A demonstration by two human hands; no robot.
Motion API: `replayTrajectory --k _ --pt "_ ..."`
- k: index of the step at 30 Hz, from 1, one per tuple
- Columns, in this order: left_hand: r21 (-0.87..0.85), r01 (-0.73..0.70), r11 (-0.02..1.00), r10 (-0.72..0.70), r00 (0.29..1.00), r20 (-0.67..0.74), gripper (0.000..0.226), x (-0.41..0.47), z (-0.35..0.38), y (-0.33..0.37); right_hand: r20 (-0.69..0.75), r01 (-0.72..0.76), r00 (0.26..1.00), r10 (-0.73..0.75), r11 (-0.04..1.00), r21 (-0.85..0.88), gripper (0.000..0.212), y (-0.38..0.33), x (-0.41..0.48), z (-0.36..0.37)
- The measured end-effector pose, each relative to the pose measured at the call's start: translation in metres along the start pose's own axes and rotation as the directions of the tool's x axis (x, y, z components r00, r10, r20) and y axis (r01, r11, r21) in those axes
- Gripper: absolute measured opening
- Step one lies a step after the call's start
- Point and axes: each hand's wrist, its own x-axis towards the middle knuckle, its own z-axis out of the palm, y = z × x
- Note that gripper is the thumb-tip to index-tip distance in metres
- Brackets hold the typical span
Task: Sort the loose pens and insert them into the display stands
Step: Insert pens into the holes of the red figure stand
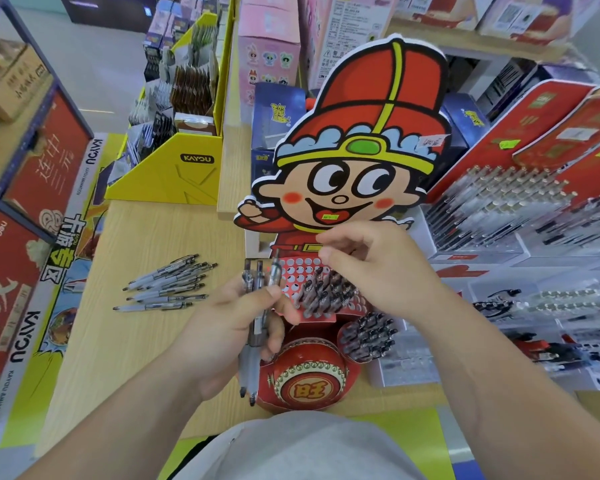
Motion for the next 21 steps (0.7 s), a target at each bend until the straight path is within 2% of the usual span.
replayTrajectory --k 2,5,12,17,21 --pt "0.031 -0.009 0.999 0.008 0.999 0.049 0.008 -0.001 0.004 0.002 -0.014 -0.02 1.0 0.023 0.98 0.197 0.011 -0.009 -0.01 0.0" --pt "0.081 0.007 0.997 -0.016 0.993 0.118 0.017 0.001 0.01 0.002 0.052 -0.061 0.998 0.046 0.931 0.36 0.006 -0.015 -0.02 0.005" --pt "0.114 -0.009 0.993 -0.007 0.99 0.143 0.009 0.003 0.019 0.001 0.05 -0.078 0.997 0.062 0.882 0.464 0.006 -0.008 -0.031 0.009" --pt "0.052 0.034 0.998 -0.043 0.982 0.184 0.025 0.0 0.016 0.001 0.146 -0.092 0.989 0.011 0.823 0.56 0.019 -0.006 -0.033 0.005" --pt "-0.005 0.067 0.998 -0.064 0.973 0.223 0.018 -0.004 0.012 0.002 0.252 -0.132 0.967 -0.04 0.765 0.631 0.024 -0.007 -0.034 0.003"
